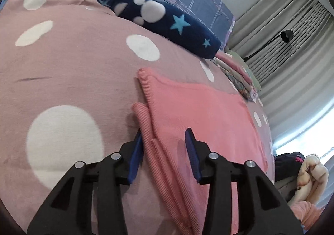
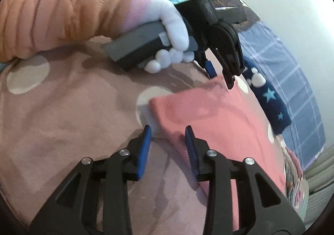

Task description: Fold small clothes

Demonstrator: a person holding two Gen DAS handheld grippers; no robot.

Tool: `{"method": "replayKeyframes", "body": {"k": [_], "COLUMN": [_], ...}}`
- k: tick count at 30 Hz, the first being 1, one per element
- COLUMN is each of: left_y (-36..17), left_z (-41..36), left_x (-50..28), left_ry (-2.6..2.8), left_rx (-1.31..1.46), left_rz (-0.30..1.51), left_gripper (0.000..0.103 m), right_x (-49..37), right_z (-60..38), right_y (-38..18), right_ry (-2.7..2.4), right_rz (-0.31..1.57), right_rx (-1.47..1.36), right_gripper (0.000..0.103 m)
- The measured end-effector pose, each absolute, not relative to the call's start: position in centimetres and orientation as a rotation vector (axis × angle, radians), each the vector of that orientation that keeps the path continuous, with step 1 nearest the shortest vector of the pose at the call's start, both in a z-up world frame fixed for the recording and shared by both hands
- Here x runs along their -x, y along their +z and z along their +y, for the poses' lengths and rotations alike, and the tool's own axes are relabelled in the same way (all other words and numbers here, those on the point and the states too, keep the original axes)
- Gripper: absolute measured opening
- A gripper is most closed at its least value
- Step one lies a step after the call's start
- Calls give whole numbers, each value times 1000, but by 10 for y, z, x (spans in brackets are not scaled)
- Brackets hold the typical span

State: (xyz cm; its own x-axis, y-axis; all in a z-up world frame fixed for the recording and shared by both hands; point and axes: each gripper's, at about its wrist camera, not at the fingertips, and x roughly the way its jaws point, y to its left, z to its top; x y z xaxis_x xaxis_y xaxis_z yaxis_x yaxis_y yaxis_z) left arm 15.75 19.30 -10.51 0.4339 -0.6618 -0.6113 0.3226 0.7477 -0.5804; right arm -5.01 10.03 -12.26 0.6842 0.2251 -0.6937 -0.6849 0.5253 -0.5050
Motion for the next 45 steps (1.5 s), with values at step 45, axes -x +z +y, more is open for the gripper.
{"method": "replayKeyframes", "body": {"k": [45], "left_y": [-36], "left_z": [129], "left_x": [-170], "left_ry": [-576], "left_rx": [390], "left_rz": [849], "left_gripper": [8], "right_x": [35], "right_z": [36], "right_y": [-51], "right_ry": [466], "right_rz": [525], "right_rx": [322], "right_gripper": [6]}}
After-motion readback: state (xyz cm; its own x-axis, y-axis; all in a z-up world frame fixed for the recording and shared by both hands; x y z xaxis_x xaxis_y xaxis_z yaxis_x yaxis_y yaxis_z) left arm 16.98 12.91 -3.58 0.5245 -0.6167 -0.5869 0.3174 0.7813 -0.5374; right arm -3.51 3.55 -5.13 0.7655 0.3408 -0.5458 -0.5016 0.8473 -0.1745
